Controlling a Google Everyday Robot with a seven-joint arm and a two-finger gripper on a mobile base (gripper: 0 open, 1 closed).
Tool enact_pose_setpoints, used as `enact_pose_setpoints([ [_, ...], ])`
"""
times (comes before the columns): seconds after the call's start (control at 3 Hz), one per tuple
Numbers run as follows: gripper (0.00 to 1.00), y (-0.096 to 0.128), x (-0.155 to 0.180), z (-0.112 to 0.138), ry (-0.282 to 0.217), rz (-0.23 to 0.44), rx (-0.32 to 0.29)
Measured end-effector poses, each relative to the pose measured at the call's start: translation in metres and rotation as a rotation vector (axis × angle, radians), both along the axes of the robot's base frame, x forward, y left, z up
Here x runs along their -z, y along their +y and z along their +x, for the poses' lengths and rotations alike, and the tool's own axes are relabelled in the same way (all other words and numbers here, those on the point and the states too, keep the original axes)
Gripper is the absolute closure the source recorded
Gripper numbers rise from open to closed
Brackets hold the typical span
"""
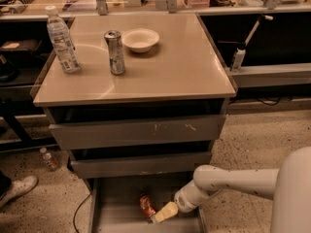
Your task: Pick coke can from bottom drawer and place on counter
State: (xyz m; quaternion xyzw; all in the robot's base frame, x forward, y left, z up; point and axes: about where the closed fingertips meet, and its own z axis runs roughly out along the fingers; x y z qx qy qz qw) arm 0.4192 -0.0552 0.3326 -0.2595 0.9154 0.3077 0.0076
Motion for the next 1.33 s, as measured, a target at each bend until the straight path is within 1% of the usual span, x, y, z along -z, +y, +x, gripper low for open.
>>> enact_pose_setpoints([
  [0.33, 0.0, 0.0, 0.0, 0.0, 0.0, 0.0, 0.0],
  [0.67, 0.0, 0.015, 0.027, 0.007, 0.007, 0.016, 0.041],
  [1.0, 0.0, 0.038, 0.064, 0.043, -0.063, -0.02, 0.104],
  [1.33, 0.0, 0.04, 0.066, 0.043, -0.057, -0.013, 0.1],
])
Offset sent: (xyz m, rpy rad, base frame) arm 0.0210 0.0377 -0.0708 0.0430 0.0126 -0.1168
